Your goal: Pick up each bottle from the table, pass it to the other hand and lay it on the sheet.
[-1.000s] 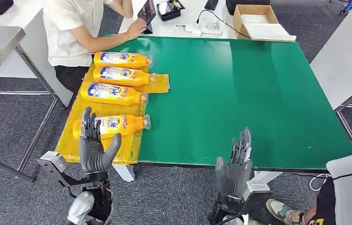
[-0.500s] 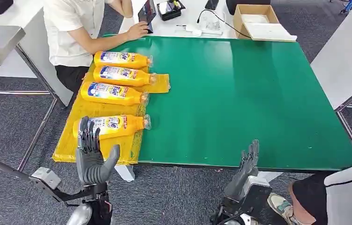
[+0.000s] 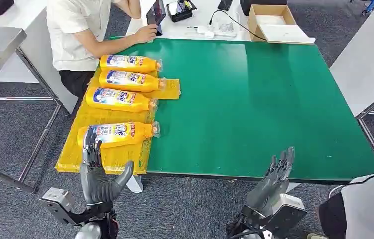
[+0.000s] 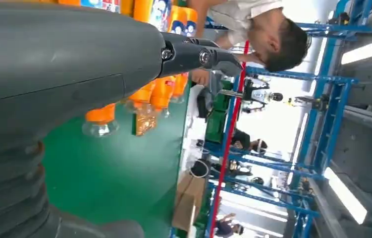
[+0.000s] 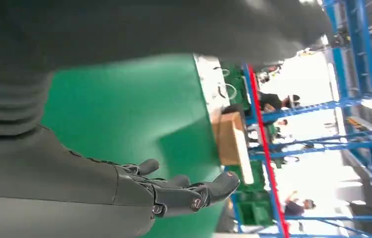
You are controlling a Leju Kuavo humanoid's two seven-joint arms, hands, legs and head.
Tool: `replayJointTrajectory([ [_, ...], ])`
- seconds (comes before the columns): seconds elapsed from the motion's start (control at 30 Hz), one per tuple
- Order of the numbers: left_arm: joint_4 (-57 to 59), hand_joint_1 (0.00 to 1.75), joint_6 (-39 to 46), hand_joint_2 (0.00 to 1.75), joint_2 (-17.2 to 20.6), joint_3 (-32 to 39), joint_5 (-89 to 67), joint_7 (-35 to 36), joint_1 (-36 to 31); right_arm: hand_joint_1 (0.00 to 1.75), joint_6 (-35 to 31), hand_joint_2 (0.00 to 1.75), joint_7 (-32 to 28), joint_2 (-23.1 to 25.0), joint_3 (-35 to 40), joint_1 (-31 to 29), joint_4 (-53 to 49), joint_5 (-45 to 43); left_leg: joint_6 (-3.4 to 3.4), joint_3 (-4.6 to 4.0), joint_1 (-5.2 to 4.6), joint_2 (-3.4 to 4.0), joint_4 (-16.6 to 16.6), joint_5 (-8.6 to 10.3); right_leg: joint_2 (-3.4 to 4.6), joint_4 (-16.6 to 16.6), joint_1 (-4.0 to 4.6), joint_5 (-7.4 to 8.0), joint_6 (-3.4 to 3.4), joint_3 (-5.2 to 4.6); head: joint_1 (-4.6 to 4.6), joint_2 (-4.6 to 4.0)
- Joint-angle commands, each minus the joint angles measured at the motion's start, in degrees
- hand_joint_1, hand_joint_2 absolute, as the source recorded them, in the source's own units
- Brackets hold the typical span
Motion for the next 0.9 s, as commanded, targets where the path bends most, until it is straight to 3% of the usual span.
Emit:
replayJointTrajectory([
  [0.03, 1.88, 0.0, -0.77, 1.75, 2.0, -0.77, -0.1, 0.4, 1.32, 0.0, -0.99, 1.75, -0.15, -3.89, 2.12, -2.6, 6.78, 4.04, -0.06, 0.25, 0.06, 0.1, -0.1, -0.05, 0.09, -0.13, 0.07, -0.01, -0.1, 0.24, 0.0, 0.0],
  [0.07, 2.08, 0.0, -2.93, 1.75, 0.69, 1.42, 3.35, 2.23, 1.72, 0.0, 5.59, 1.75, 1.86, -3.62, 1.96, -2.81, 9.67, -4.77, -0.1, 0.38, 0.08, 0.09, -0.12, -0.09, 0.07, -0.15, 0.09, -0.05, -0.15, 0.38, 0.02, 0.0],
  [0.13, 1.02, 0.0, -7.0, 1.75, -0.17, 3.26, 8.44, 6.96, 3.32, 0.0, 9.99, 1.75, 4.43, -5.04, 2.77, -2.39, 10.5, -4.89, -0.08, 0.31, 0.07, 0.08, -0.12, -0.06, 0.07, -0.16, 0.08, -0.02, -0.12, 0.3, 0.0, 0.0],
  [0.33, 0.78, 0.0, -5.82, 1.75, -0.18, 3.06, 5.49, 6.32, 4.14, 0.0, 9.56, 1.75, 3.92, -4.98, 1.35, -2.12, 10.67, -2.51, -0.13, 0.47, 0.12, 0.07, -0.1, -0.18, 0.05, -0.15, 0.14, -0.14, -0.19, 0.49, 0.0, 0.0],
  [0.37, 0.62, 0.0, -4.89, 1.75, -0.73, 3.37, 4.48, 6.07, 4.51, 0.0, 8.92, 0.0, 4.57, -4.67, 0.85, -2.23, 11.04, -0.7, -0.1, 0.37, 0.09, -0.01, -0.1, -0.12, -0.02, -0.13, 0.1, -0.11, -0.16, 0.41, 0.02, 0.0],
  [0.4, 0.95, 0.0, -4.27, 1.75, -0.33, 3.56, 4.18, 7.08, 4.76, 0.0, 7.59, 0.0, 5.14, -3.96, -0.2, -2.36, 11.54, 0.34, -0.08, 0.26, 0.09, 0.0, -0.07, -0.09, 0.01, -0.11, 0.1, -0.07, -0.13, 0.3, 0.02, 0.0],
  [0.43, 0.82, 0.0, -3.78, 0.0, -0.38, 4.03, 3.87, 7.07, 5.45, 0.0, 7.64, 0.0, 6.32, -2.93, -1.42, -2.1, 11.32, -0.23, -0.06, 0.22, 0.03, 0.07, -0.09, -0.07, 0.08, -0.09, 0.04, -0.04, -0.1, 0.2, 0.0, 0.0],
  [0.47, 0.55, 0.0, -4.33, 1.75, -0.12, 3.67, 3.48, 6.85, 5.81, 0.0, 8.79, 0.0, 6.39, -3.1, -1.22, -1.79, 10.47, -0.5, -0.11, 0.42, 0.08, 0.13, -0.09, -0.16, 0.13, -0.1, 0.09, -0.11, -0.17, 0.4, 0.0, 0.0],
  [0.53, 0.7, 0.0, -4.66, 1.75, -0.05, 2.45, 1.56, 4.73, 5.74, 0.0, 9.21, 0.0, 2.64, -2.27, -2.99, -0.46, 6.91, -2.52, -0.08, 0.24, 0.06, 0.04, -0.08, -0.09, 0.03, -0.09, 0.07, -0.07, -0.12, 0.26, 0.0, 0.0],
  [0.6, 1.4, 0.0, -3.4, 1.75, -0.46, 2.47, 0.09, 3.4, 5.35, 0.0, 11.91, 0.0, 5.39, -3.18, -2.62, 0.49, 4.56, -3.35, -0.08, 0.19, 0.04, -0.05, -0.04, -0.08, -0.06, -0.04, 0.05, -0.1, -0.13, 0.21, 0.02, 0.0],
  [0.9, 1.9, 0.0, -3.9, 1.75, -0.82, 3.06, 1.02, 3.01, 5.01, 0.0, 12.64, 0.0, 3.4, -3.51, -2.18, 1.03, 3.72, -0.61, -0.08, 0.23, 0.04, -0.04, -0.07, -0.07, -0.04, -0.07, 0.05, -0.09, -0.13, 0.24, 0.02, 0.0],
])
